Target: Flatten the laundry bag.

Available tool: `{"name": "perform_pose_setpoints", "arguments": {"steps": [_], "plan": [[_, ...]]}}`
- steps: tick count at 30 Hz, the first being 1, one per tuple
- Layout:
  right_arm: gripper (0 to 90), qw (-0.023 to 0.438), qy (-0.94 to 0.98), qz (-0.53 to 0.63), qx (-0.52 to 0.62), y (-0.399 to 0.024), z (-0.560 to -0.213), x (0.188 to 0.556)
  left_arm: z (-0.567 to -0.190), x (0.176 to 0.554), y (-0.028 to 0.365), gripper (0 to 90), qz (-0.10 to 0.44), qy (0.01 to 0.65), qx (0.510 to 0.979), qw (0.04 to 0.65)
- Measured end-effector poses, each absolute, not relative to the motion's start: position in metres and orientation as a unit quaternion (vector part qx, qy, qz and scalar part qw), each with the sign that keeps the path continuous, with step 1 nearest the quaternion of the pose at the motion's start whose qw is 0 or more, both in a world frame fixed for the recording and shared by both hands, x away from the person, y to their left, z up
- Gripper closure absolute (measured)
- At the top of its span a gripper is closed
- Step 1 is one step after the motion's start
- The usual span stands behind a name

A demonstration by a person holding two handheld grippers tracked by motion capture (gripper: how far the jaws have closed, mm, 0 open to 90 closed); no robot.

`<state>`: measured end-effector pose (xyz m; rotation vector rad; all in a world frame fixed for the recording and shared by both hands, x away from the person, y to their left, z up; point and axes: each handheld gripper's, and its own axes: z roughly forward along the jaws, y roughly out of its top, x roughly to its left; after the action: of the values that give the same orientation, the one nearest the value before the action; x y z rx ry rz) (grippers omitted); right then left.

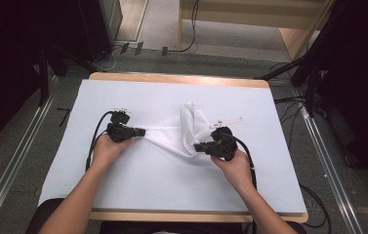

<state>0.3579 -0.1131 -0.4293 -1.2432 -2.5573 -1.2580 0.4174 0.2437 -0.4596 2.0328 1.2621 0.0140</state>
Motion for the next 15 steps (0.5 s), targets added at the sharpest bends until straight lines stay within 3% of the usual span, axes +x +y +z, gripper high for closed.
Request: {"name": "perform_pose_setpoints", "arguments": {"steps": [15], "plan": [[84.8,0.022,-0.815,-0.405,-0.413,-0.136,-0.43,0.32,-0.458,0.419,0.243,84.8,-0.002,0.491,0.793,0.36]]}}
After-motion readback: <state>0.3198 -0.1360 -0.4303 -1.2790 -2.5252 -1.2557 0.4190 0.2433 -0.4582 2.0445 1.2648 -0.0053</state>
